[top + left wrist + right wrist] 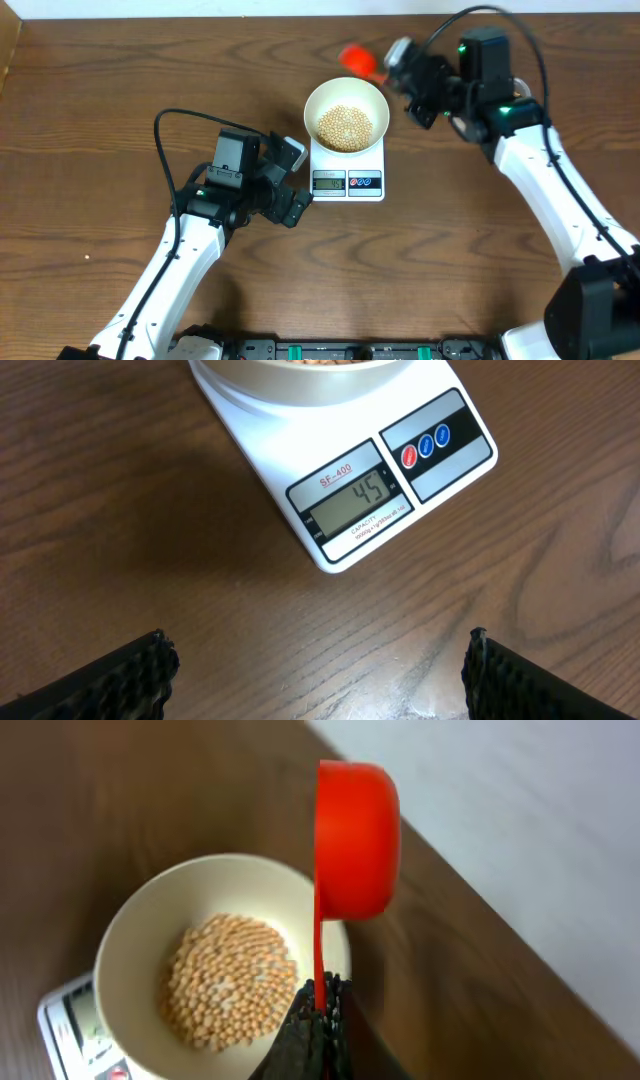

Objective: Scoop item into bowl and weigh 50g on scale
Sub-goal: 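Carry the scoop back right to the chickpea tub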

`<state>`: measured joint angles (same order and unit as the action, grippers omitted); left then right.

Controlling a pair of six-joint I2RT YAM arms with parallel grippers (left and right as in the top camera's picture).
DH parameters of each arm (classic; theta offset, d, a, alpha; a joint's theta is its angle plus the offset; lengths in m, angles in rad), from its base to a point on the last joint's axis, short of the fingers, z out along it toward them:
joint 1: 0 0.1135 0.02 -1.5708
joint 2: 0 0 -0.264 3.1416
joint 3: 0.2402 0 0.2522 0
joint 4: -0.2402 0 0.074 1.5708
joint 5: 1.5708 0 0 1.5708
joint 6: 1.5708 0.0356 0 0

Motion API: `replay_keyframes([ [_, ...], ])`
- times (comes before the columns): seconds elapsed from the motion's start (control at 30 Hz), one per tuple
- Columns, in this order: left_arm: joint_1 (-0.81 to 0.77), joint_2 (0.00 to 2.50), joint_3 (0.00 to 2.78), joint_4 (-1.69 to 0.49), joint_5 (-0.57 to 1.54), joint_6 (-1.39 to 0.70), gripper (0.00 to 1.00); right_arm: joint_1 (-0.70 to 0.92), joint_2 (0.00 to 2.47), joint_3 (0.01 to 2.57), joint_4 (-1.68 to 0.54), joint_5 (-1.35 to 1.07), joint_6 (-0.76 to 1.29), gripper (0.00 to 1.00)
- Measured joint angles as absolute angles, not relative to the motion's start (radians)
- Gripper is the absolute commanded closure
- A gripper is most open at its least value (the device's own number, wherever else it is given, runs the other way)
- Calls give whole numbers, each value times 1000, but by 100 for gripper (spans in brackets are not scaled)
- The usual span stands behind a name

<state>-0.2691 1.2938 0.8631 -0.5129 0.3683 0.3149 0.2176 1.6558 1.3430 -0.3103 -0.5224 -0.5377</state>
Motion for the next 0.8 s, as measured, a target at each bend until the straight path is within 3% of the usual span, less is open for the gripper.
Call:
replay_keyframes([
  [0.3,-269,1294,863,-513,368,315,7,37,1572,1343,-379,-522,-293,99],
  [0.8,-269,1294,863,-513,368,315,7,-94,1561,1343,-609,-500,-241,98],
])
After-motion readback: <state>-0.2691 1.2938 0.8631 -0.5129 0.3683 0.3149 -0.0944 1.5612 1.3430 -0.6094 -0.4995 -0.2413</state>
